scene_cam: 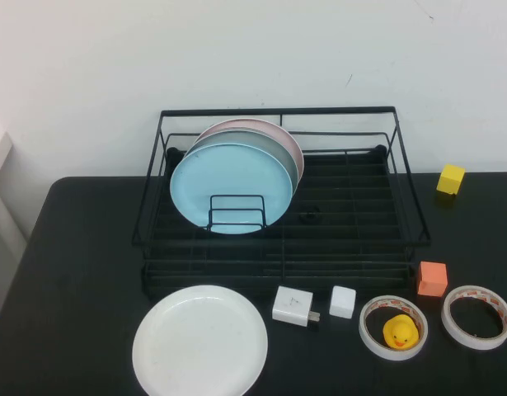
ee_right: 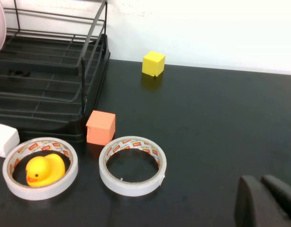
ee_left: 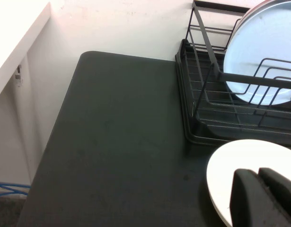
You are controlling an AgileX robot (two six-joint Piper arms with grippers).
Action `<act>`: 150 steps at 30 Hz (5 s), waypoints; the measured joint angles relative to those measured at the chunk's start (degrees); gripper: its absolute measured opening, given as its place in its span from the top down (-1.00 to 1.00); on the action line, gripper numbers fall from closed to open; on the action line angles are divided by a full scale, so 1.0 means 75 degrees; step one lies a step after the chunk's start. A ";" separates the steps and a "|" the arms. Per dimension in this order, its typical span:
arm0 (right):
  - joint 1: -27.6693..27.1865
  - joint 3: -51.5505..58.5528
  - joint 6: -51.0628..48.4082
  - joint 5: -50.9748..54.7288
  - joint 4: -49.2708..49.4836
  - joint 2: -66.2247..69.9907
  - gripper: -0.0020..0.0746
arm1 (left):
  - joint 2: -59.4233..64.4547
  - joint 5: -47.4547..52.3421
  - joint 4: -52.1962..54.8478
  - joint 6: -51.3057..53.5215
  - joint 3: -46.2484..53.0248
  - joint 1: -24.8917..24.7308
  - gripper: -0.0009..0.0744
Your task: Place plate on rack
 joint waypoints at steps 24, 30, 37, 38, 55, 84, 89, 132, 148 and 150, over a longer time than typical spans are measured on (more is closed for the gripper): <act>0.0000 0.0000 0.0000 0.0000 0.0000 0.0000 0.95 | 0.0000 0.0000 0.0000 0.0000 0.0000 0.0000 0.98; 0.0000 0.0000 0.0000 0.0000 0.0000 0.0000 0.95 | 0.0000 0.0000 0.0000 0.0000 0.0000 0.0000 0.98; 0.0000 0.0000 0.0000 0.0000 0.0000 0.0000 0.95 | 0.0000 0.0000 0.0000 0.0000 0.0000 0.0000 0.98; 0.0000 0.0000 0.0000 0.0000 0.0000 0.0000 0.95 | 0.0000 0.0000 0.0000 0.0000 0.0000 0.0000 0.98; 0.0000 0.0067 -0.0602 -0.4261 -0.0552 0.0000 0.95 | 0.0000 -0.4876 0.0000 0.0015 0.0027 0.0000 0.98; 0.0000 -0.2678 -0.0936 -0.0371 0.0728 0.0970 0.95 | 0.3139 -0.3605 -0.9650 0.8936 -0.2988 0.0018 0.98; 0.0000 -0.3099 -0.1461 0.0880 0.0779 0.2353 0.95 | 0.5063 -0.3172 -1.1539 1.1067 -0.3547 0.0018 0.98; 0.5058 -0.7253 -0.8057 0.0193 0.9910 1.4282 0.88 | 0.7923 0.3608 -0.2812 0.1938 -0.4175 0.0036 0.98; 0.5058 -0.7991 -0.7600 0.0430 1.3047 1.6359 -0.42 | 0.6062 0.2766 -0.2812 0.1924 -0.3956 0.0036 0.98; 0.5058 -0.8047 -0.7378 0.0430 1.3062 1.6463 -0.42 | 0.6062 0.2741 -0.2812 0.1926 -0.3956 0.0036 0.98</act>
